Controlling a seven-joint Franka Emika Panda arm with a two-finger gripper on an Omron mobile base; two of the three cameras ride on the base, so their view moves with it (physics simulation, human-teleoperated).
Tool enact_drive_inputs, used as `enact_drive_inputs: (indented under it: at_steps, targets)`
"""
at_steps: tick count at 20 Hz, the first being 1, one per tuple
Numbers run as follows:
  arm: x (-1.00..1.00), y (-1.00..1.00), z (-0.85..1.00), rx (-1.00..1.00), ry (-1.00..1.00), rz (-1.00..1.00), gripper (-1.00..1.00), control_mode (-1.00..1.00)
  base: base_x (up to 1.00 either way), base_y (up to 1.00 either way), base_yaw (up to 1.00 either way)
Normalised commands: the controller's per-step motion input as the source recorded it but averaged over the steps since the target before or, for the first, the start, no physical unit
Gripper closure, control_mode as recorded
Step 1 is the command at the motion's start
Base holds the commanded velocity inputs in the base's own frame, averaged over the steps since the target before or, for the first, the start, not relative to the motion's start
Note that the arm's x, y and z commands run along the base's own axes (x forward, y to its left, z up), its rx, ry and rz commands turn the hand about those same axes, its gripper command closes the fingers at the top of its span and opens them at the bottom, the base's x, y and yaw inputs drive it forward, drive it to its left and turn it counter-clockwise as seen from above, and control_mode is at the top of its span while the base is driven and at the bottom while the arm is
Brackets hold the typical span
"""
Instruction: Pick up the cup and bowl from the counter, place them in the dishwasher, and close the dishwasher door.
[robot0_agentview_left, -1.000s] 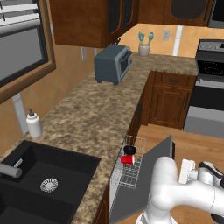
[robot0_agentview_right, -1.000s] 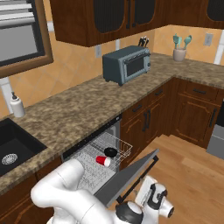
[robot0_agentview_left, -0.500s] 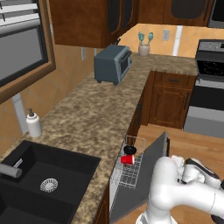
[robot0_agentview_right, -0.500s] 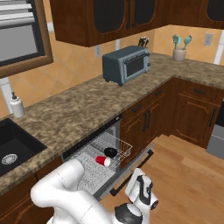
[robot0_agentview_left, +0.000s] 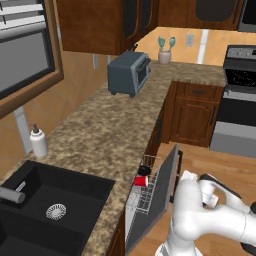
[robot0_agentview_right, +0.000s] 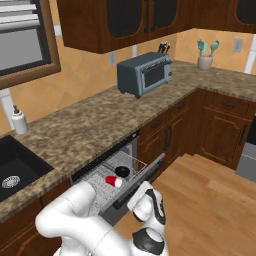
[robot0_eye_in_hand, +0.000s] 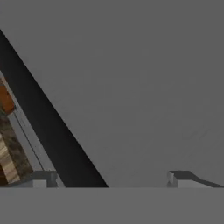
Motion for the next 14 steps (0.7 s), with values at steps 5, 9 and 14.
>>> enact_drive_inputs:
  at_steps: [5, 9, 14]
  targets:
    - [0.43, 0.99, -0.40, 0.18, -0.12, 0.00, -1.00, -1.00, 0.00, 0.00, 0.00]
    - [0.49, 1.00, -0.43, 0.16, -0.13, -0.01, -1.00, -1.00, 0.00, 0.00, 0.00]
    - [0.41, 1.00, -0.50, 0.18, -0.12, -0.01, -1.00, -1.00, 0.00, 0.00, 0.00]
